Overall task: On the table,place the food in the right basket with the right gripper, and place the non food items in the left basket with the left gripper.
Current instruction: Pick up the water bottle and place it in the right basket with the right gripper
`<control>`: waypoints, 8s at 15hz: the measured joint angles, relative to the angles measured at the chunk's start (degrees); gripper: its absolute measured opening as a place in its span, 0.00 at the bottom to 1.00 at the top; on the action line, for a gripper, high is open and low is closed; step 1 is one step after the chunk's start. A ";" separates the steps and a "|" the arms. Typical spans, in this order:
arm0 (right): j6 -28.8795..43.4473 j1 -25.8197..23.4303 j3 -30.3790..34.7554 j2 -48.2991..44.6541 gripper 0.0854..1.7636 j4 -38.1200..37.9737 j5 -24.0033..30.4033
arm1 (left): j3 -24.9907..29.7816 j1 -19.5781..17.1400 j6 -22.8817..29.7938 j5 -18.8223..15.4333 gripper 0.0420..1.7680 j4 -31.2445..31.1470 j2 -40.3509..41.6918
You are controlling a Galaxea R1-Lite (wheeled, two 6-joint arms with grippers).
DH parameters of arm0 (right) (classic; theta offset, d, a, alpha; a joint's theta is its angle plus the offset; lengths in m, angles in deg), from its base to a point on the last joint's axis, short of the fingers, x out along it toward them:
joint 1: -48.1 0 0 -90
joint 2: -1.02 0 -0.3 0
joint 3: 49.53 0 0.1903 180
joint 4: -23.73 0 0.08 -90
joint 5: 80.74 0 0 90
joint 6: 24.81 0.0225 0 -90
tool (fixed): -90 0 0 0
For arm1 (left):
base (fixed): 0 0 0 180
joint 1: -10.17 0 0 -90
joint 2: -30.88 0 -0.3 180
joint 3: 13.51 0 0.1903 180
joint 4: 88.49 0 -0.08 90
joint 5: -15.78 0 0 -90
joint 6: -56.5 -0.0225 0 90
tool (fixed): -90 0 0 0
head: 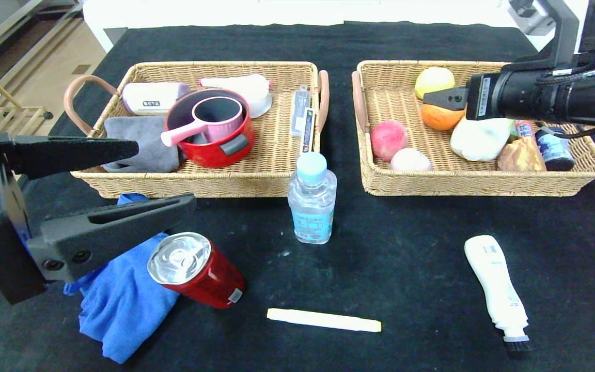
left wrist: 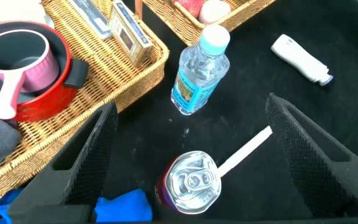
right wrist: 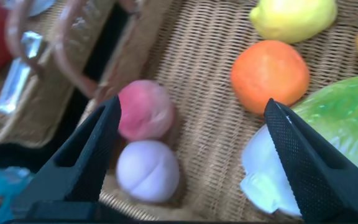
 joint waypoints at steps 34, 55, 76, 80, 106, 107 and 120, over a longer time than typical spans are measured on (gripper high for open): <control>-19.08 19.60 21.14 -0.46 0.96 14.24 22.25 | 0.16 0.00 -0.17 0.13 0.97 0.00 0.18; -16.20 21.48 16.84 9.24 0.97 25.36 23.48 | 0.33 -0.13 0.06 0.22 0.97 0.06 -0.48; -13.09 21.99 18.22 10.34 0.56 29.46 23.87 | 0.41 -0.18 0.02 0.21 0.97 0.02 -0.72; -10.17 22.69 18.75 9.13 0.56 29.12 24.09 | 0.41 -0.11 0.05 0.13 0.97 0.02 -0.89; -1.93 6.12 -17.29 9.83 0.56 13.08 10.39 | 0.68 -0.07 -0.02 0.13 0.97 0.00 -1.16; -1.93 5.66 -19.30 11.50 0.56 12.62 9.59 | 0.74 -0.07 -0.05 0.11 0.97 0.00 -1.16; -2.29 2.93 -21.61 17.53 0.56 13.58 7.25 | 0.94 0.00 -0.11 -0.06 0.97 0.00 -1.39</control>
